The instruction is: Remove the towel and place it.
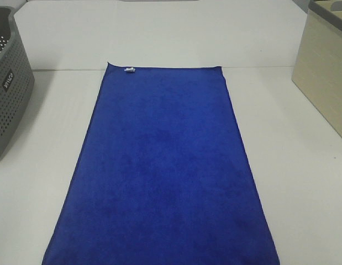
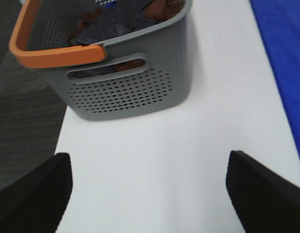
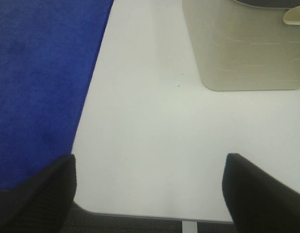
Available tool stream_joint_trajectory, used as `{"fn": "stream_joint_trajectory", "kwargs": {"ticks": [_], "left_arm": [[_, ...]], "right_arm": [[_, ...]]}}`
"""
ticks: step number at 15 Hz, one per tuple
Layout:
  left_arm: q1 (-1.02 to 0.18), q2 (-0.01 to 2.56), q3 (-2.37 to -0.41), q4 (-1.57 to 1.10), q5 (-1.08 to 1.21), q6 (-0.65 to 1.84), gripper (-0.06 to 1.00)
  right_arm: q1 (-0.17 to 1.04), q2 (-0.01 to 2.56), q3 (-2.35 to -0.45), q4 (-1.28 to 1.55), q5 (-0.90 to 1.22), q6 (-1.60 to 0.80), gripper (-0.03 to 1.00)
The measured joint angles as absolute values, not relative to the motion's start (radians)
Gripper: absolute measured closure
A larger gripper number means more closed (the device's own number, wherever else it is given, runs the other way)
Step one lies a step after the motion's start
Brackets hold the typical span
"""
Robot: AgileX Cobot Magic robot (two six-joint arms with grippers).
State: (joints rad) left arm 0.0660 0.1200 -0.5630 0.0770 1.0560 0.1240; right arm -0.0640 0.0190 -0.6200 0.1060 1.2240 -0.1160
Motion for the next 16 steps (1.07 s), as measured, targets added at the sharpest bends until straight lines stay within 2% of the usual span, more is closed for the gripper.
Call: {"fn": "stream_joint_trajectory", "kwargs": {"ticks": [3,8,11,16], "left_arm": [[0.066,0.003,-0.522,-0.036,1.079,0.230,0.13],[0.066,-0.006,-0.519,-0.037,1.079,0.175,0.13],[0.066,-0.006,-0.519,-0.035,1.079,0.140,0.13],[0.066,-0.006,-0.519,-0.035,1.079,0.094,0.13]], "right_arm": [[-0.009,-0.004,-0.570,0.103,1.224,-0.122,0.16],[0.012,-0.004,-0.497,0.095,1.217,-0.122,0.18],[0.012,-0.004,-0.465,0.095,1.134,-0.122,0.18],[0.012,-0.004,-0.461,0.095,1.118,-0.122,0.18]]}}
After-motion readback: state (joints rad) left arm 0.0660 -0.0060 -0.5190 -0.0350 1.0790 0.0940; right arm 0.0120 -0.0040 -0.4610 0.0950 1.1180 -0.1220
